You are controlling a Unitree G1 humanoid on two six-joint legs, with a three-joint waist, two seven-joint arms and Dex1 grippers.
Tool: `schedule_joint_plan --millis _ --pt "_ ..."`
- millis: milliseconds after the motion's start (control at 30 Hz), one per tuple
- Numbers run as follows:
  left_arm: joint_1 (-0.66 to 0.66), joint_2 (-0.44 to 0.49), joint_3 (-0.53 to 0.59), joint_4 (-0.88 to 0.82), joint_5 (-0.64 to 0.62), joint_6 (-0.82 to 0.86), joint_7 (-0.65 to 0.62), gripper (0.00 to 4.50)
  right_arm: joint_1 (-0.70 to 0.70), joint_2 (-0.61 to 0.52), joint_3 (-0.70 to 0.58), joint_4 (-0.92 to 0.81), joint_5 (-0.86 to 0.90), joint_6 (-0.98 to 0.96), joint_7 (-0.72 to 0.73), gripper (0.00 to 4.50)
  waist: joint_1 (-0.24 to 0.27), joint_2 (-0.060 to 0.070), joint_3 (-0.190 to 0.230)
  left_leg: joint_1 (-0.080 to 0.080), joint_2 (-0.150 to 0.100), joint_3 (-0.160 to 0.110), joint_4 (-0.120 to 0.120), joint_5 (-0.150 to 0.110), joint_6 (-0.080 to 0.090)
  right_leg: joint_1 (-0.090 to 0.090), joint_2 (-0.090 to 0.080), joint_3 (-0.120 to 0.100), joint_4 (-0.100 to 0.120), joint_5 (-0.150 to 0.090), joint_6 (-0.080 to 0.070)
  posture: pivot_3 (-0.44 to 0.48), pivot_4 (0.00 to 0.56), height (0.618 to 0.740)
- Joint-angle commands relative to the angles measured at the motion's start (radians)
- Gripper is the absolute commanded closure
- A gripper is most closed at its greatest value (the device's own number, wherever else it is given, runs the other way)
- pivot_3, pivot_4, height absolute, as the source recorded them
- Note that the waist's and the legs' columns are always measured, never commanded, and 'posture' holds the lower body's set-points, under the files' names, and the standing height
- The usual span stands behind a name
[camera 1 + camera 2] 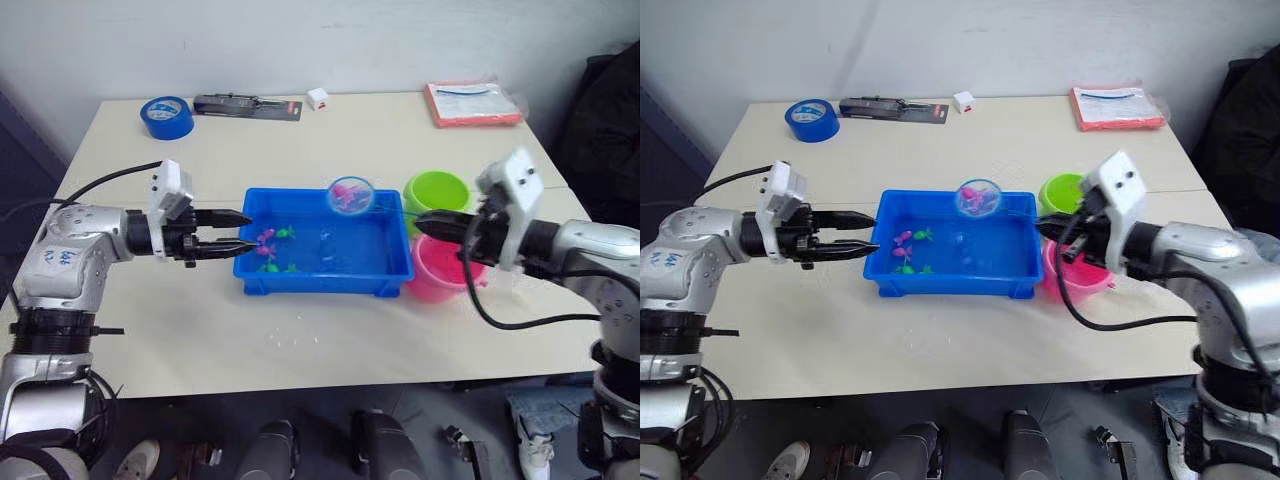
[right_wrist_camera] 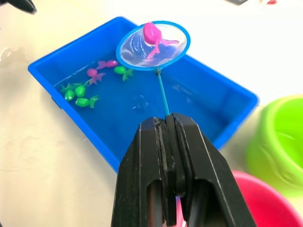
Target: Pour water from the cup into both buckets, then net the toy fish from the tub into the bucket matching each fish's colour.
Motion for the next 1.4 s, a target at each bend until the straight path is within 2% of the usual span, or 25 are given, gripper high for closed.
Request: schedule_joint_plan --millis 33,167,400,500,667,767,1100,1400 --pt "-0.075 -0.022 -0.018 0.084 0.032 -0.066 -0.04 1.71 0.07 -0.091 -0.161 -0.063 0.027 0.003 0.01 3.7 0.002 0.0 0.0 0.0 0.0 0.0 0.0 0.0 0.0 0.0 0.0 0.0 0.0 0.0 0.0 0.0 0.15 0.737" --pt "-0.123 -0.055 -0.041 0.176 0.064 -0.116 -0.07 1.71 0.223 -0.18 -0.33 -0.092 0.029 0.01 0.035 3.7 0.007 0.0 0.0 0.0 0.0 0.0 0.0 0.0 0.0 0.001 0.0 0.0 0.0 0.0 0.0 0.0 0.15 0.737" --pt "-0.199 -0.103 -0.058 0.31 0.108 -0.188 -0.111 1.71 0.493 -0.215 -0.472 -0.175 -0.061 -0.091 0.037 3.7 0.016 0.0 0.0 0.0 0.0 0.002 0.0 0.0 0.001 0.001 0.001 0.001 0.0 0.0 0.0 0.0 0.15 0.737" --pt "-0.232 -0.128 -0.065 0.35 0.121 -0.211 -0.133 1.71 0.587 -0.223 -0.457 -0.224 -0.13 -0.177 0.028 3.7 0.021 0.0 0.0 0.001 0.0 0.003 0.001 0.0 0.001 0.001 0.001 0.0 0.001 0.0 0.0 0.0 0.15 0.737" --pt "-0.256 -0.151 -0.067 0.385 0.135 -0.231 -0.155 1.71 0.737 -0.227 -0.368 -0.247 -0.369 -0.483 -0.012 3.7 0.023 0.0 0.0 0.001 -0.001 0.003 0.001 0.0 0.001 0.001 0.002 0.0 0.001 0.0 0.0 0.0 0.15 0.737" --pt "-0.259 -0.152 -0.063 0.399 0.145 -0.239 -0.164 1.71 0.825 -0.213 -0.36 -0.226 -0.501 -0.656 -0.012 3.7 0.022 0.0 0.0 0.001 -0.001 0.004 0.001 0.0 0.001 0.001 0.003 -0.001 0.001 0.0 0.0 0.0 0.15 0.737" --pt "-0.266 -0.162 -0.06 0.421 0.159 -0.249 -0.174 1.71 0.888 -0.155 -0.309 -0.118 -0.791 -1.111 -0.095 3.7 0.022 0.0 0.0 0.001 -0.001 0.004 0.001 0.0 0.001 0.001 0.004 -0.001 0.001 0.0 0.001 0.0 0.15 0.737" --pt "-0.258 -0.156 -0.053 0.415 0.158 -0.247 -0.175 1.71 0.959 -0.12 -0.333 -0.038 -0.898 -1.368 -0.095 3.7 0.022 0.0 0.0 0.002 -0.001 0.005 0.001 0.0 0.001 0.002 0.004 -0.001 0.001 0.0 0.001 0.0 0.15 0.737"
